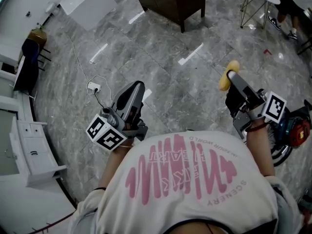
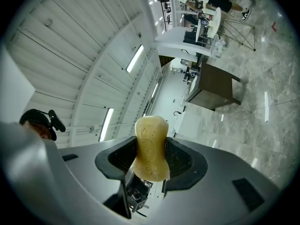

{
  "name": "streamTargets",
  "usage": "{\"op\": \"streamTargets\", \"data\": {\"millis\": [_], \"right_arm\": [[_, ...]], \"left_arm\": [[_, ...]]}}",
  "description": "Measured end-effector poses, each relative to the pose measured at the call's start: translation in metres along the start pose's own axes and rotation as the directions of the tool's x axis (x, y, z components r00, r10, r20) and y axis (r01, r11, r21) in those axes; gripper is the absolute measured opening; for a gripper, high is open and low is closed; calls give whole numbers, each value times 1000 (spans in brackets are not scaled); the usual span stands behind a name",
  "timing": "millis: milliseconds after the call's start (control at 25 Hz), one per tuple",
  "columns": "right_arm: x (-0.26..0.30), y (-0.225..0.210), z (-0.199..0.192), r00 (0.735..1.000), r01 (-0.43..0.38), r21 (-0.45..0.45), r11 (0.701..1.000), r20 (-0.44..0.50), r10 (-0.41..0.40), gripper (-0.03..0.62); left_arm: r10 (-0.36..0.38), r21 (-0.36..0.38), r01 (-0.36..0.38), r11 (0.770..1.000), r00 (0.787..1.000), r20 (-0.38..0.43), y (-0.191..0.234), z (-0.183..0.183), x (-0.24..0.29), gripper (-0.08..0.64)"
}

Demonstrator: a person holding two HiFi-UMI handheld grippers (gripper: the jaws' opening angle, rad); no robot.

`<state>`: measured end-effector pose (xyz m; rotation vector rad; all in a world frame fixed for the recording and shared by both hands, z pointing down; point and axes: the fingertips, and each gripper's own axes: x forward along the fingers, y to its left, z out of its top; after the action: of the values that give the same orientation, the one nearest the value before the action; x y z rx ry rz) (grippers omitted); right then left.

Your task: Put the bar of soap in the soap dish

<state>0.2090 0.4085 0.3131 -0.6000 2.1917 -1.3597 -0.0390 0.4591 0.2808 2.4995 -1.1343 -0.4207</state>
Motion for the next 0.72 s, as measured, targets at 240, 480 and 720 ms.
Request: {"op": "streamTargets", "data": {"millis": [240,480,720], "right_arm": [[-3,0,9,1000,-7,-7,1000,12,7,195],[-18,-5,28,998,14,-12,1000,56,-13,195],[-7,-1,34,999,5,-28,1000,43,-4,195]], "left_arm": [[8,-2,-8,1000,1000,-13,5,-5,14,8],[-3,-18,3,1000,999,50,1,12,31,8],[-6,-15,7,1000,997,71,6,18,33,8]]}}
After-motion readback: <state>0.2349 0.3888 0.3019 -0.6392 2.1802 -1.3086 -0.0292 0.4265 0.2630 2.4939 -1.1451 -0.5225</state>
